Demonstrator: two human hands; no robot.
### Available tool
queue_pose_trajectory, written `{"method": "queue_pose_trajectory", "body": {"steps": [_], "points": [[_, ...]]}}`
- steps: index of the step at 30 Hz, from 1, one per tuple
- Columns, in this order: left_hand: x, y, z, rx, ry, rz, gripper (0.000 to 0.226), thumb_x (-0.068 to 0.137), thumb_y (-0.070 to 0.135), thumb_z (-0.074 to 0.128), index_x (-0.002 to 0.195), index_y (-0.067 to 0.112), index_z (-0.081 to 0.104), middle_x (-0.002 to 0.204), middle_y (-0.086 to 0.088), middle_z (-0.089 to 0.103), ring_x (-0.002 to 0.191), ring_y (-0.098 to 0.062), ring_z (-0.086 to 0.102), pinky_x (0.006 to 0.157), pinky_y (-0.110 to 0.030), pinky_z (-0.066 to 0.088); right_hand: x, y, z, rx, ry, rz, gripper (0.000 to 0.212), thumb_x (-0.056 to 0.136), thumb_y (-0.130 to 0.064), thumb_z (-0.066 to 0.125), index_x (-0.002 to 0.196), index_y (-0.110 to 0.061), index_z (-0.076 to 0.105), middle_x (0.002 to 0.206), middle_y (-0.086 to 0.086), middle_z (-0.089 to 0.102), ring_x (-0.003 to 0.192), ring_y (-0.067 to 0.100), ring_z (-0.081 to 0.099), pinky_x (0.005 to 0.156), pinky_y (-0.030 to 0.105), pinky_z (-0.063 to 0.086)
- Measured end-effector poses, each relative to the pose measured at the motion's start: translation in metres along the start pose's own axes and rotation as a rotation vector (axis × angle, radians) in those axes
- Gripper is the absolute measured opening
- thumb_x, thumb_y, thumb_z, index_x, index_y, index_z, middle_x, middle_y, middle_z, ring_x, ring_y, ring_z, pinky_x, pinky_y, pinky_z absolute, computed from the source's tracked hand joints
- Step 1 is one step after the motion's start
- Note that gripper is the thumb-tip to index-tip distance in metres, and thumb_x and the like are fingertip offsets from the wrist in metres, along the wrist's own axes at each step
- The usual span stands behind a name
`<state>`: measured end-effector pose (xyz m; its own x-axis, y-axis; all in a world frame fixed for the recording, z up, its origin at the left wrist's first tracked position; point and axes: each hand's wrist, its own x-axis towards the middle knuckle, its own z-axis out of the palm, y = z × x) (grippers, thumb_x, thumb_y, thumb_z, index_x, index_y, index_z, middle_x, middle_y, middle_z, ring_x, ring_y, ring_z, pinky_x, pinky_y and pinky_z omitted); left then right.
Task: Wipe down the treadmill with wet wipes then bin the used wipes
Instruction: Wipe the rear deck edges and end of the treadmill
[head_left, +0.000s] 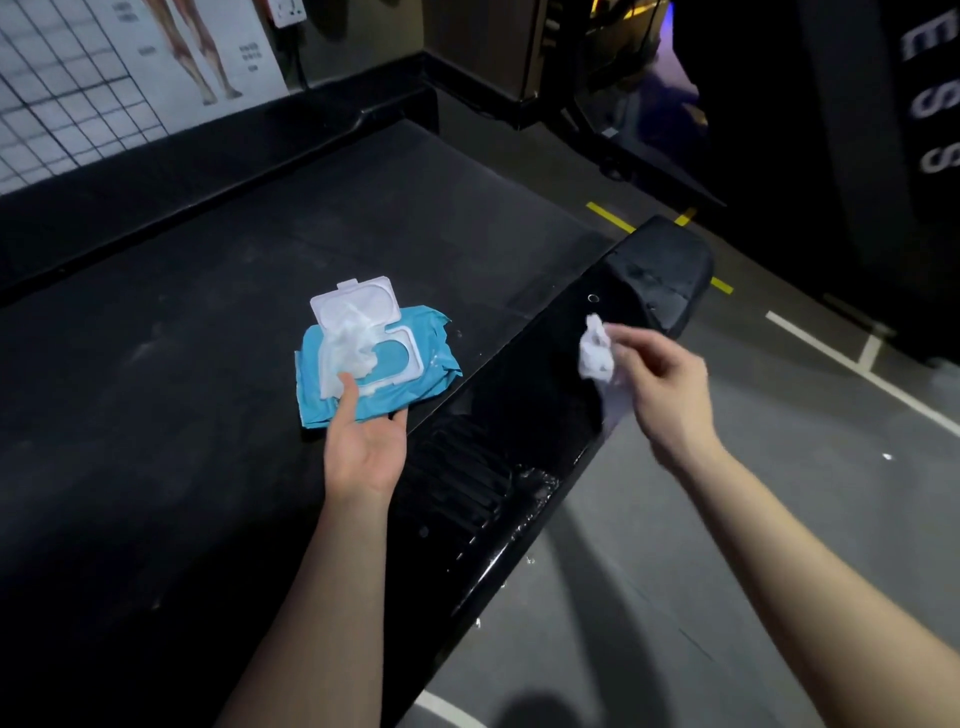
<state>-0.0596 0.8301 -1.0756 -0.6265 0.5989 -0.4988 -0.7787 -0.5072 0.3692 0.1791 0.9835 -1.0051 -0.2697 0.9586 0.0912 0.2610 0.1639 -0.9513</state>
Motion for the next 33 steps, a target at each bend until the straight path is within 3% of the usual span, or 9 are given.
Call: {"method": "queue_pose_trajectory", "body": {"steps": [4, 8, 10, 12, 17, 22, 27, 30, 33], "points": [[0.001, 0.000, -0.001, 0.017, -0.008, -0.012, 0.043, 0.105, 0.026, 0.062, 0.148, 0.019, 0.056, 0.139, -0.008, 0.069, 0.131, -0.029, 0.065, 0.120, -0.052, 0.043, -0.009, 0.026, 0.014, -0.382, -0.165, -0.238, 0.036, 0.092, 0.002, 0.061, 0.113, -0.024, 0.076, 0.111, -0.015, 0.073, 0.095, -0.005, 0.067, 0.089, 0.031, 0.055], [0.004, 0.001, -0.004, 0.010, -0.015, -0.013, 0.046, 0.105, 0.026, 0.063, 0.150, 0.018, 0.055, 0.141, -0.010, 0.068, 0.132, -0.030, 0.064, 0.120, -0.052, 0.043, -0.081, 0.022, 0.036, -0.298, -0.434, -0.373, 0.035, 0.090, 0.005, 0.063, 0.114, -0.017, 0.076, 0.116, -0.012, 0.074, 0.110, -0.002, 0.067, 0.097, 0.025, 0.053], [0.004, 0.001, -0.004, 0.012, -0.021, -0.011, 0.046, 0.105, 0.025, 0.063, 0.150, 0.018, 0.055, 0.142, -0.010, 0.067, 0.132, -0.030, 0.064, 0.120, -0.052, 0.042, -0.115, 0.013, 0.042, -0.192, -0.547, -0.312, 0.035, 0.092, 0.005, 0.061, 0.113, -0.018, 0.077, 0.107, -0.011, 0.076, 0.099, 0.000, 0.069, 0.089, 0.020, 0.052], [0.003, 0.001, -0.004, 0.012, -0.024, -0.012, 0.046, 0.105, 0.025, 0.063, 0.150, 0.017, 0.054, 0.143, -0.010, 0.067, 0.133, -0.030, 0.063, 0.121, -0.052, 0.042, -0.135, 0.006, 0.045, -0.071, -0.637, -0.043, 0.033, 0.096, -0.002, 0.061, 0.111, -0.026, 0.078, 0.086, -0.001, 0.075, 0.074, 0.003, 0.063, 0.070, 0.021, 0.047], [-0.001, 0.000, -0.001, 0.039, -0.024, -0.009, 0.042, 0.107, 0.026, 0.060, 0.148, 0.018, 0.056, 0.140, -0.009, 0.069, 0.131, -0.028, 0.065, 0.120, -0.051, 0.042, -0.091, -0.005, 0.033, 0.485, -0.414, 0.509, 0.020, 0.094, 0.000, 0.062, 0.108, -0.005, 0.076, 0.102, 0.017, 0.076, 0.085, 0.020, 0.070, 0.072, 0.024, 0.056], [0.000, 0.000, 0.000, 0.035, -0.015, -0.004, 0.042, 0.106, 0.024, 0.061, 0.148, 0.019, 0.055, 0.140, -0.009, 0.069, 0.131, -0.029, 0.065, 0.119, -0.053, 0.043, -0.016, 0.009, 0.002, -0.078, -0.041, 0.072, 0.029, 0.097, -0.006, 0.058, 0.107, -0.026, 0.076, 0.096, -0.003, 0.077, 0.084, 0.007, 0.065, 0.076, 0.025, 0.050], [0.001, 0.001, -0.002, 0.047, -0.029, -0.013, 0.044, 0.107, 0.026, 0.060, 0.149, 0.019, 0.054, 0.143, -0.009, 0.067, 0.134, -0.030, 0.063, 0.121, -0.053, 0.041, -0.066, 0.016, 0.042, -0.241, -0.389, -0.159, 0.033, 0.095, -0.003, 0.060, 0.110, -0.027, 0.077, 0.098, -0.014, 0.076, 0.081, -0.004, 0.066, 0.080, 0.029, 0.056], [0.001, 0.001, -0.002, 0.068, -0.044, -0.025, 0.048, 0.105, 0.029, 0.060, 0.151, 0.018, 0.053, 0.145, -0.009, 0.065, 0.136, -0.029, 0.060, 0.123, -0.052, 0.038, -0.088, 0.007, 0.062, -0.182, -0.548, -0.032, 0.031, 0.097, -0.010, 0.059, 0.107, -0.032, 0.077, 0.079, -0.005, 0.073, 0.065, 0.011, 0.061, 0.066, 0.030, 0.050], [0.001, 0.001, -0.001, 0.089, -0.040, -0.014, 0.049, 0.106, 0.030, 0.060, 0.152, 0.019, 0.052, 0.145, -0.008, 0.065, 0.135, -0.028, 0.061, 0.123, -0.052, 0.038, -0.060, 0.006, 0.063, 0.017, -0.435, 0.126, 0.025, 0.097, -0.008, 0.061, 0.105, -0.024, 0.079, 0.089, -0.009, 0.077, 0.074, -0.001, 0.064, 0.071, 0.024, 0.051]]}}
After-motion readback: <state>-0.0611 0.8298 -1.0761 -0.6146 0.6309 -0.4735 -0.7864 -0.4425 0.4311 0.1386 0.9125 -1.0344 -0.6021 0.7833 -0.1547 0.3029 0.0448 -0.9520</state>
